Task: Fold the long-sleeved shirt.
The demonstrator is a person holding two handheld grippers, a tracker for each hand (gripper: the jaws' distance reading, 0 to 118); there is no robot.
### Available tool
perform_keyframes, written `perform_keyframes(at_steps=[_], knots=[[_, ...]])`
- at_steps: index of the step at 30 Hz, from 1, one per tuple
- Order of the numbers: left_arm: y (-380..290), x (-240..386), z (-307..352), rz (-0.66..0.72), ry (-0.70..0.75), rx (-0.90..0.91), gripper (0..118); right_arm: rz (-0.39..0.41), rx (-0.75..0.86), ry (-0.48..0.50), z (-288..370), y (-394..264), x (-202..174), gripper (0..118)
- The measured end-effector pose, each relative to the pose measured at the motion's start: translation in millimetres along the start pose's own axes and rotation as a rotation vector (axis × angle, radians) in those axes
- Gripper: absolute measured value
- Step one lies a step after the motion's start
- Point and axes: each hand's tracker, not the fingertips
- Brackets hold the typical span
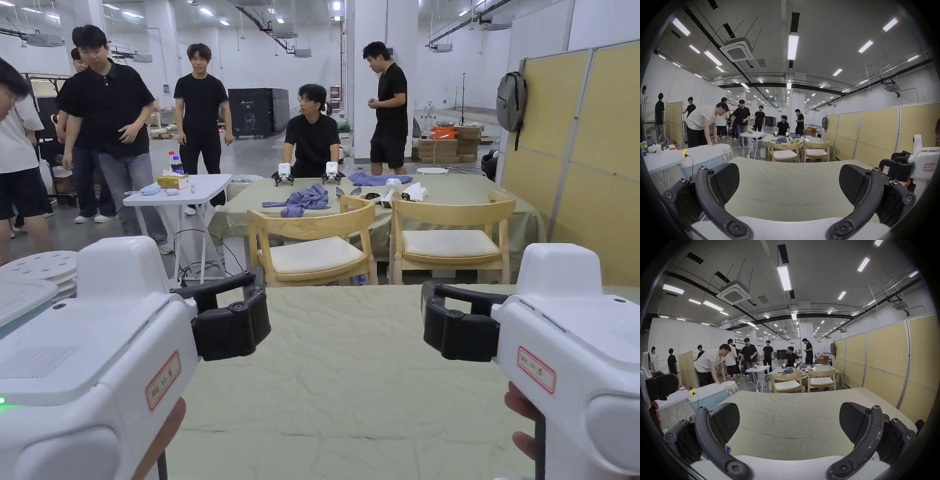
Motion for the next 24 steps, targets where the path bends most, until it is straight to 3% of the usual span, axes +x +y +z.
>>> perform_keyframes(at_steps=[11, 24], knots=[[-4.6, 3.5, -2.9, -0.05, 0.048, -0.005, 118, -0.007, -0.015, 0.004, -1.8, 1.5, 0.8, 118], [-2.3, 1.0, -2.6, -0.014, 0.0, -0.019, 118, 0.005, -0.031, -0.019, -5.1, 1.5, -1.5, 118]])
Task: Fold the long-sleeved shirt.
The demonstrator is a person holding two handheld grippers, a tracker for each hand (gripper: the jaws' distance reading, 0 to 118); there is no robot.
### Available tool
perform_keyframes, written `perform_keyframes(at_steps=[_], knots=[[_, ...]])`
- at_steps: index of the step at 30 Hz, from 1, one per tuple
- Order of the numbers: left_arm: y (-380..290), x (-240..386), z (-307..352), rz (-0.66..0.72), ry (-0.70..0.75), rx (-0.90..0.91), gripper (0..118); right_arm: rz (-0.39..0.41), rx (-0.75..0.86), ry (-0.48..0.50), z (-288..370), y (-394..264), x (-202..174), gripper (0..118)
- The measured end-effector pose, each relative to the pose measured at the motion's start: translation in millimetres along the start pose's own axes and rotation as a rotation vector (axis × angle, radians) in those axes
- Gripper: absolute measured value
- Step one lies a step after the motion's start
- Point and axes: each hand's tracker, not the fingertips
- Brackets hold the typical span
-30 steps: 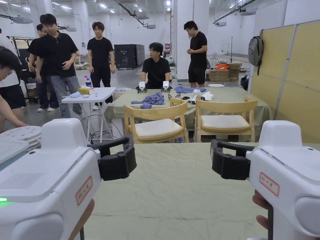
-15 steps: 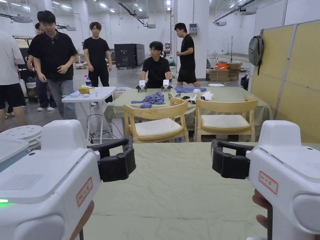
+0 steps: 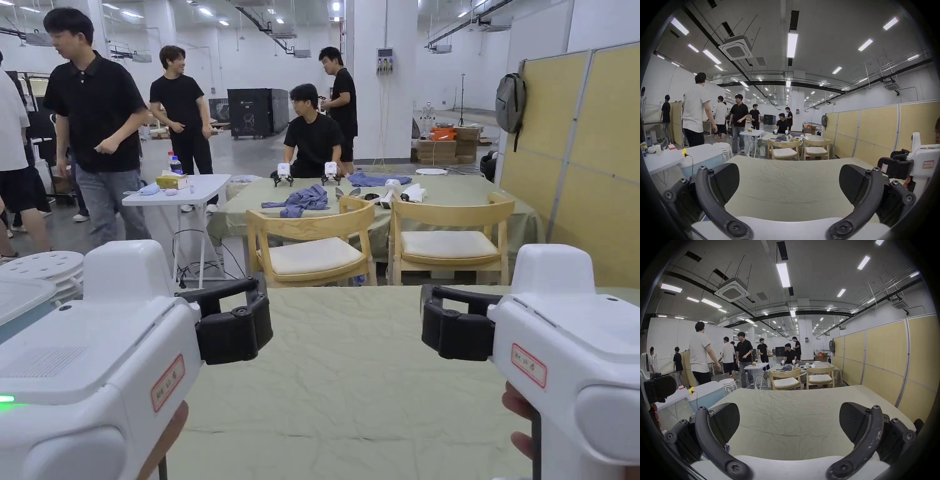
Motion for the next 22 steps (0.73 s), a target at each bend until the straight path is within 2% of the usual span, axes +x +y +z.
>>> perform_keyframes(at_steps=[3, 13, 17, 20, 22], knots=[[0.2, 0.4, 0.4, -0.002, -0.001, -0.001, 118, 0.017, 0.009, -0.011, 0.2, -0.8, -1.1, 118], [-0.6, -0.3, 0.6, 0.007, -0.009, -0.006, 118, 0.005, 0.005, -0.007, 0.1, -0.3, -1.8, 118], [-0.7, 1.3, 0.7, -0.005, 0.007, -0.004, 118, -0.055, -0.008, 0.027, -0.2, 1.3, 2.1, 118], [-0.7, 0.9, 0.7, -0.004, 0.0, -0.002, 118, -0.047, -0.015, 0.029, -2.9, -1.0, 0.7, 118], [-1.4, 0.8, 0.3, -0.003, -0.005, -0.006, 118, 0.003, -0.017, 0.003, -3.7, -5.2, -2.0, 118]])
